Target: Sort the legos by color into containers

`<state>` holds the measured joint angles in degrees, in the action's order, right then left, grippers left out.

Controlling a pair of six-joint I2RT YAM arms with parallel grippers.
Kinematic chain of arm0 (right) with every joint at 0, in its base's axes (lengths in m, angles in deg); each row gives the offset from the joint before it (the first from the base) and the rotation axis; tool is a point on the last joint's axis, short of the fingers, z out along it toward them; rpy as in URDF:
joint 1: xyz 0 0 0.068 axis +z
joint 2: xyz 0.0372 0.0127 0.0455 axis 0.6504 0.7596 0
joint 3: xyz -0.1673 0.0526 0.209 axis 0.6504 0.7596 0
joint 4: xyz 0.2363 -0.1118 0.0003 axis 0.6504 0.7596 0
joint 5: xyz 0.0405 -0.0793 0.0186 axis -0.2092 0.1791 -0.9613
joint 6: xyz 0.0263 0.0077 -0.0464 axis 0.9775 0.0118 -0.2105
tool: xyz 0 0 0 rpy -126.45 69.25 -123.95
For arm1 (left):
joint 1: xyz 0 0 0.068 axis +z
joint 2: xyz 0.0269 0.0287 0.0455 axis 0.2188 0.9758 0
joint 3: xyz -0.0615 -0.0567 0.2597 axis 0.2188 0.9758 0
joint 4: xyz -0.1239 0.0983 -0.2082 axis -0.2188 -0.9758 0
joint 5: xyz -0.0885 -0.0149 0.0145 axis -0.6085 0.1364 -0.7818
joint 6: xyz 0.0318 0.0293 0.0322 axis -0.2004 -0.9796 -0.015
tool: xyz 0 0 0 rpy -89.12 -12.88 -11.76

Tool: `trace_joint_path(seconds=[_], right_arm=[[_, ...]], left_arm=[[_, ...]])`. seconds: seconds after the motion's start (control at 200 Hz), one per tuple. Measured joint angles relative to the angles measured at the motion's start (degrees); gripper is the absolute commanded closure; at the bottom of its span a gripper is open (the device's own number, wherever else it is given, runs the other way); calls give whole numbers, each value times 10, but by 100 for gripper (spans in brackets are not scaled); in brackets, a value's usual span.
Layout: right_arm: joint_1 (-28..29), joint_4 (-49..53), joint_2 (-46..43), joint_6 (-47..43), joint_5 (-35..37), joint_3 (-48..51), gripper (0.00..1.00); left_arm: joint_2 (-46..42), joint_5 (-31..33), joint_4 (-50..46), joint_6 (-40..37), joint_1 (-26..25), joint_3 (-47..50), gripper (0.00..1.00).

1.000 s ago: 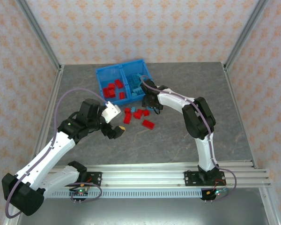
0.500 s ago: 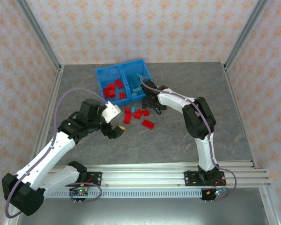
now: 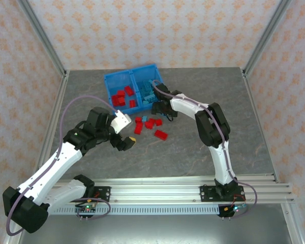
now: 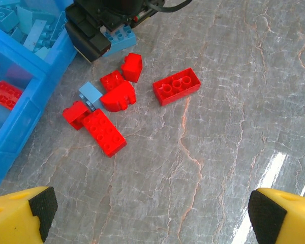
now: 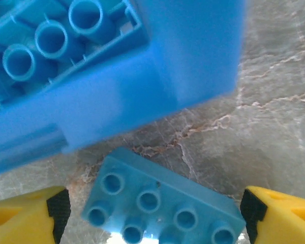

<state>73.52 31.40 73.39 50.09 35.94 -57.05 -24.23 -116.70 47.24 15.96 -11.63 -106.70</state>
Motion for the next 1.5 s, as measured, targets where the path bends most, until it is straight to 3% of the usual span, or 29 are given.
trace_joint_path(seconds=[0.145, 0.576, 0.851, 0.996, 1.086, 1.236, 1.501], right_arm=[[0, 0, 2, -10, 3, 1, 29], [-1, -67, -44, -17, 0, 83, 39], [1, -61, -166, -6, -1, 228, 40], [7, -60, -259, -4, -1, 247, 40], [17, -61, -301, -4, -3, 214, 41], [35, -78, -292, -2, -11, 111, 41], [36, -77, -97, -2, 23, -135, 42]], left_arm=[[0, 0, 0, 0, 0, 0, 0], [0, 0, 0, 0, 0, 0, 0], [0, 0, 0, 0, 0, 0, 0], [-2, -7, 1, 1, 0, 0, 0], [-15, -31, 9, 5, 0, 0, 0], [-70, -84, 52, 21, 0, 17, 0], [-75, -153, 66, 24, 0, 18, 0]])
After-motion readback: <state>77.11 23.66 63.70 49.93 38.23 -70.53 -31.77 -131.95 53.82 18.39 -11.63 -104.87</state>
